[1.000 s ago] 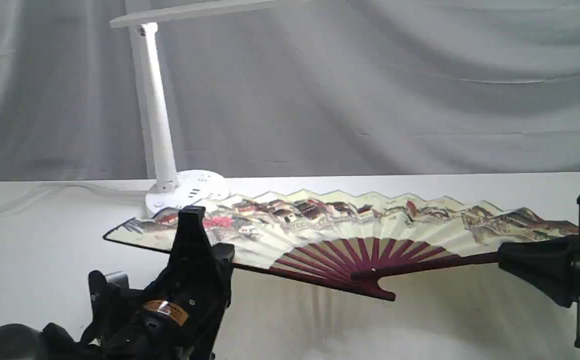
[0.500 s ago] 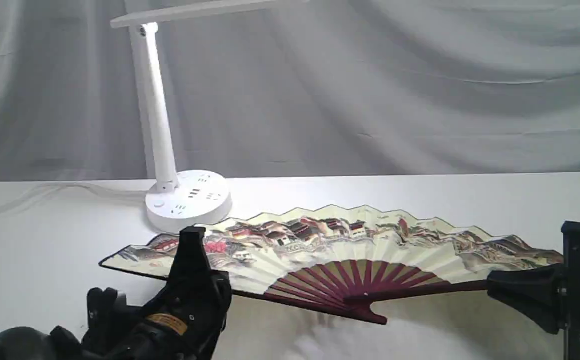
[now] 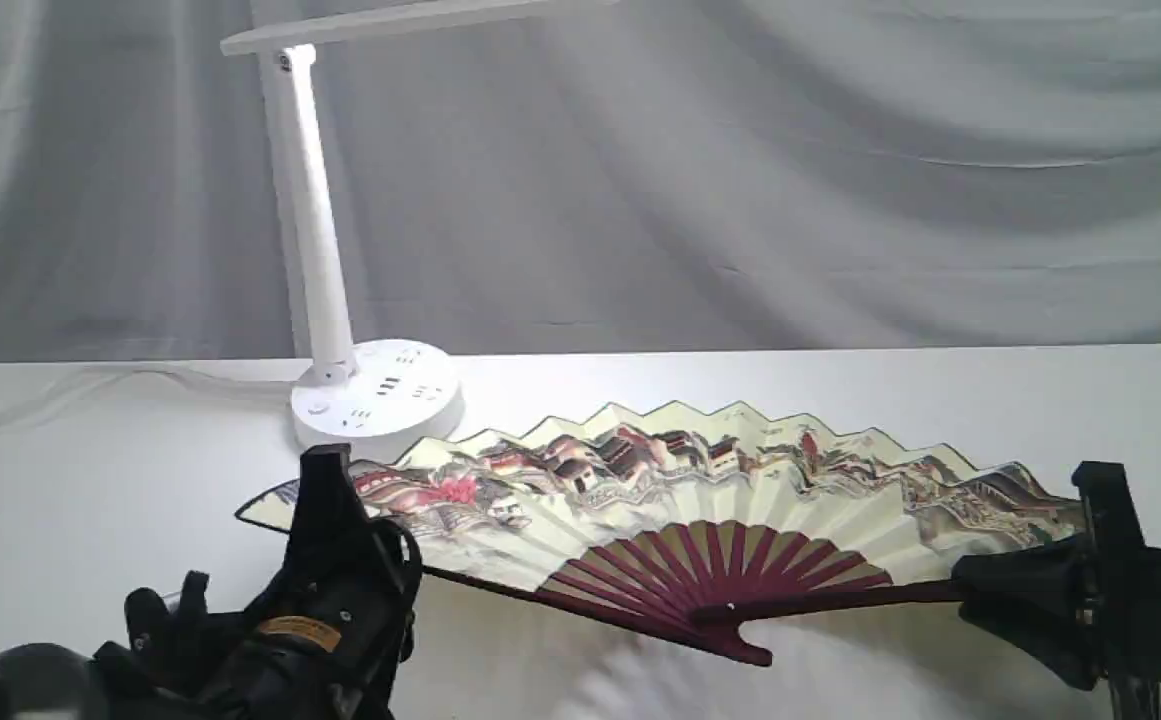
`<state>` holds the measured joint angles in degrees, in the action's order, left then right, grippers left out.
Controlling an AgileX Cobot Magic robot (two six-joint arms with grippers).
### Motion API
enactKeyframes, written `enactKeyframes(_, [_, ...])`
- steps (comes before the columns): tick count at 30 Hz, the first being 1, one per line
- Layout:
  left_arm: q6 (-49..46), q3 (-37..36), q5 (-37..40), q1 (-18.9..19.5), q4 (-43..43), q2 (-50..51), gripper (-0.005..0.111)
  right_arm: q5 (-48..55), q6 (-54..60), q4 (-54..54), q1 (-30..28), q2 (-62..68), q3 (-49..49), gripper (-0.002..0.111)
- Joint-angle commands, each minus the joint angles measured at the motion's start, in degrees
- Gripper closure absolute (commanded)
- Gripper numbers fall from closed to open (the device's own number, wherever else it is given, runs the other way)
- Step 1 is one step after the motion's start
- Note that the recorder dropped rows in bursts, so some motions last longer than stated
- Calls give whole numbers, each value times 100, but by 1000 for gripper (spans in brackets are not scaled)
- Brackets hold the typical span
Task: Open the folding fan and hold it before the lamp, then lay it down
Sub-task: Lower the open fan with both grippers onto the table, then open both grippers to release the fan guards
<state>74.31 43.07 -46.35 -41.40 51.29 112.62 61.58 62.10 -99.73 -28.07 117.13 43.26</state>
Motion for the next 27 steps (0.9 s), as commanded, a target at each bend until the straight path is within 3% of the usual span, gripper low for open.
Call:
enactKeyframes(1, [24, -18, -136, 17, 4, -33, 65, -53, 106, 17, 19, 10, -5, 76])
enactKeyframes(5, [24, -18, -136, 17, -6, -33, 48, -260, 174, -22, 19, 10, -5, 67])
enactKeyframes(8, [-107, -18, -136, 17, -39, -33, 42, -408, 188, -22, 19, 10, -5, 60])
enactKeyframes(13, [-868, -18, -123, 70, -109, -58, 42, -310, 146, -22, 19, 10, -5, 54])
enactKeyframes(18, [-1031, -18, 214, 80, -119, -270, 42, -286, -191, -22, 19, 10, 203, 55])
enactKeyframes(27, [-1621, -6, 941, 80, -239, -475, 43, -904, -2034, 2403, 19, -565, 960, 55])
